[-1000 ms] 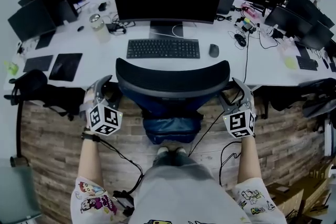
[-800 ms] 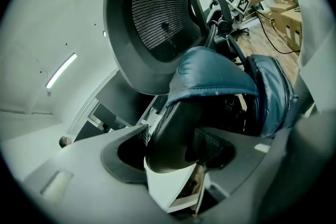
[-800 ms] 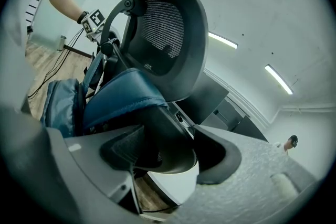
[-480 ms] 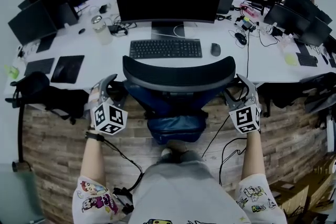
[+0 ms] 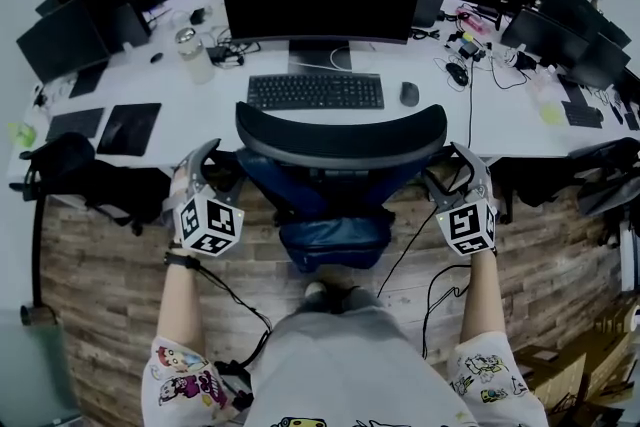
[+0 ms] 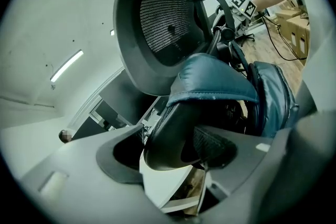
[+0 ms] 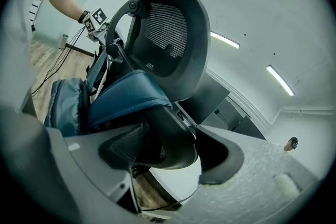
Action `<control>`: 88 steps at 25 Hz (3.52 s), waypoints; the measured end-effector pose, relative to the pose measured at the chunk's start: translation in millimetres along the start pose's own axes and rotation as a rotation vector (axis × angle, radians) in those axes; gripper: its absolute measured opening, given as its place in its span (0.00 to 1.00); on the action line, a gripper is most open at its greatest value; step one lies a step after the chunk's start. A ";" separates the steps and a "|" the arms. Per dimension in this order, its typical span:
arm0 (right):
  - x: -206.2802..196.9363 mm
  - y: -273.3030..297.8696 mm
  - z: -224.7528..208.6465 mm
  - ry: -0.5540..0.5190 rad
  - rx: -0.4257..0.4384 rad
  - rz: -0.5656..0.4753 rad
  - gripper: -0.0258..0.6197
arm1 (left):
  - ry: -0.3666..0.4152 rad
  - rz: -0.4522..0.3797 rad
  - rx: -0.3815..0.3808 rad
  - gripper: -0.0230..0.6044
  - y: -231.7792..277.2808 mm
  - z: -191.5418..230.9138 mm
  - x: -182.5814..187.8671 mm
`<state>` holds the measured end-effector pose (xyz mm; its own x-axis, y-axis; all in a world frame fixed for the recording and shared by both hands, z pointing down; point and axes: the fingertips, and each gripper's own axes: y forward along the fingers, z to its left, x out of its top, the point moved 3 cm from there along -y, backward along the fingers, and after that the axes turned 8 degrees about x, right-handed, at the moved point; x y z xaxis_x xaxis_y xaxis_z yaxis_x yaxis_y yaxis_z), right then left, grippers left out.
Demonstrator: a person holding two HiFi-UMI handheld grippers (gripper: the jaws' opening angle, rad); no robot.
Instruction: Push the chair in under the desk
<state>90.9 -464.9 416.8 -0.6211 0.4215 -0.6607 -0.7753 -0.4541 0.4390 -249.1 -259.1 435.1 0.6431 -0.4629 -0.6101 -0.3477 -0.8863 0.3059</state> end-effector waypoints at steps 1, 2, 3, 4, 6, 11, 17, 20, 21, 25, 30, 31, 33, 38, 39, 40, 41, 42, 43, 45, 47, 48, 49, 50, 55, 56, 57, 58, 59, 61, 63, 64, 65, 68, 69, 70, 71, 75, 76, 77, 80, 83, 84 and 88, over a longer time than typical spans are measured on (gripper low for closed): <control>-0.4 -2.7 1.1 0.001 0.000 0.005 0.52 | -0.003 0.001 0.000 0.50 -2.4 0.4 -1.0; -0.3 -5.3 2.5 0.002 -0.001 0.008 0.52 | -0.005 0.002 0.001 0.50 -5.1 1.2 -1.9; 0.3 -7.4 4.2 0.005 0.000 0.006 0.52 | -0.006 0.002 0.003 0.50 -8.0 2.1 -2.8; 1.1 -9.1 6.4 0.012 0.002 -0.003 0.52 | -0.006 0.001 0.006 0.50 -10.9 2.8 -3.3; 3.5 -13.2 11.0 0.032 0.003 -0.028 0.52 | -0.009 -0.004 0.012 0.50 -16.9 3.6 -3.1; 15.6 -30.7 19.9 0.094 -0.024 -0.092 0.52 | -0.061 -0.019 0.032 0.50 -36.2 2.4 4.6; 36.0 -52.6 36.7 0.224 -0.035 -0.206 0.52 | -0.187 -0.051 0.035 0.49 -58.5 -11.7 16.1; 44.3 -60.6 47.1 0.312 -0.028 -0.268 0.52 | -0.263 -0.065 0.028 0.47 -70.7 -20.4 20.9; 46.9 -62.2 51.7 0.336 -0.020 -0.286 0.52 | -0.291 -0.070 0.021 0.47 -74.4 -24.3 22.3; 55.3 -64.3 74.3 0.414 0.036 -0.322 0.51 | -0.418 -0.080 -0.001 0.45 -88.8 -38.3 27.2; 65.2 -63.2 99.5 0.509 0.103 -0.351 0.44 | -0.526 -0.076 -0.046 0.40 -102.8 -58.4 34.8; 66.0 -63.1 104.5 0.531 0.116 -0.356 0.43 | -0.545 -0.073 -0.060 0.38 -104.7 -63.1 36.0; 67.1 -62.7 114.5 0.562 0.144 -0.355 0.40 | -0.584 -0.066 -0.089 0.37 -108.1 -72.8 37.5; 65.5 -61.4 131.1 0.613 0.193 -0.328 0.33 | -0.670 -0.047 -0.156 0.31 -115.5 -93.4 37.4; 65.1 -61.8 133.1 0.626 0.198 -0.326 0.32 | -0.686 -0.044 -0.163 0.31 -117.5 -96.1 37.0; 64.7 -62.3 135.0 0.642 0.202 -0.326 0.30 | -0.699 -0.043 -0.166 0.29 -119.5 -98.2 36.1; 64.3 -62.7 136.8 0.663 0.206 -0.330 0.28 | -0.710 -0.042 -0.162 0.28 -121.1 -99.6 34.8; 64.0 -63.1 138.5 0.684 0.208 -0.338 0.26 | -0.719 -0.042 -0.156 0.26 -122.3 -100.7 33.3; 63.8 -63.5 140.4 0.702 0.210 -0.345 0.24 | -0.725 -0.042 -0.152 0.24 -123.1 -101.9 31.9; 62.9 -64.4 144.9 0.723 0.212 -0.349 0.20 | -0.736 -0.044 -0.157 0.21 -124.2 -105.2 30.0; 62.2 -65.1 149.5 0.732 0.217 -0.343 0.15 | -0.746 -0.045 -0.175 0.18 -125.4 -109.5 28.9; 62.4 -65.4 151.5 0.734 0.222 -0.340 0.13 | -0.751 -0.044 -0.181 0.17 -126.2 -111.1 28.2; 62.7 -65.7 153.4 0.735 0.228 -0.339 0.11 | -0.756 -0.042 -0.183 0.15 -127.2 -112.0 27.4; 62.7 -65.9 155.1 0.736 0.235 -0.338 0.10 | -0.761 -0.042 -0.182 0.13 -128.5 -112.3 26.8; 62.4 -67.0 162.0 0.743 0.263 -0.331 0.04 | -0.782 -0.050 -0.168 0.05 -134.4 -112.1 25.0; 62.2 -67.2 163.1 0.745 0.264 -0.329 0.04 | -0.786 -0.055 -0.173 0.05 -135.3 -112.4 25.2; 61.3 -67.3 164.2 0.748 0.263 -0.331 0.04 | -0.793 -0.059 -0.180 0.05 -136.0 -113.0 25.4; 60.2 -67.6 165.2 0.753 0.261 -0.337 0.04 | -0.800 -0.062 -0.189 0.05 -136.6 -114.1 25.4; 59.3 -68.2 165.8 0.759 0.258 -0.343 0.04 | -0.809 -0.061 -0.199 0.05 -137.2 -115.7 25.1; 59.3 -69.2 166.1 0.768 0.253 -0.346 0.04 | -0.821 -0.054 -0.214 0.05 -138.6 -118.7 24.2; 59.2 -68.8 167.6 0.770 0.256 -0.341 0.04 | -0.827 -0.052 -0.222 0.05 -139.8 -120.9 23.5; 59.1 -68.5 168.9 0.769 0.260 -0.340 0.04 | -0.828 -0.051 -0.225 0.05 -140.3 -121.9 23.2; 59.5 -68.5 170.1 0.766 0.265 -0.340 0.04 | -0.830 -0.050 -0.227 0.05 -140.7 -122.9 23.0; 62.2 -69.4 170.4 0.753 0.272 -0.340 0.04 | -0.833 -0.050 -0.228 0.05 -141.0 -123.9 23.6; 62.6 -69.7 169.9 0.751 0.271 -0.343 0.04 | -0.835 -0.052 -0.226 0.05 -141.0 -123.6 23.9; 62.6 -69.9 169.4 0.750 0.269 -0.347 0.04 | -0.837 -0.054 -0.224 0.05 -140.9 -123.2 24.2; 62.4 -70.0 168.8 0.749 0.265 -0.349 0.04 | -0.839 -0.056 -0.222 0.05 -140.9 -122.6 24.2; 63.5 -70.5 166.4 0.744 0.253 -0.349 0.04 | -0.842 -0.057 -0.214 0.05 -142.3 -121.1 23.1; 63.4 -70.7 166.4 0.742 0.252 -0.350 0.04 | -0.843 -0.058 -0.212 0.05 -142.8 -120.8 22.9; 63.2 -70.7 166.4 0.741 0.250 -0.351 0.04 | -0.843 -0.059 -0.209 0.05 -143.1 -120.4 22.8; 63.6 -71.0 166.9 0.740 0.250 -0.356 0.04 | -0.842 -0.062 -0.205 0.05 -144.1 -118.9 22.7; 65.6 -71.6 167.2 0.742 0.252 -0.361 0.04 | -0.842 -0.063 -0.203 0.05 -145.0 -117.8 22.8; 66.3 -71.7 167.0 0.740 0.250 -0.361 0.04 | -0.841 -0.064 -0.203 0.05 -145.1 -117.7 22.7; 68.2 -72.2 166.3 0.732 0.239 -0.359 0.04 | -0.835 -0.068 -0.201 0.05 -145.3 -116.2 22.7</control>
<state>85.4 -272.9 441.3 -0.1652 -0.1432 -0.9758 -0.9658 -0.1767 0.1895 -104.7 -142.6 461.7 -0.0819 -0.3158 -0.9453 -0.1482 -0.9341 0.3249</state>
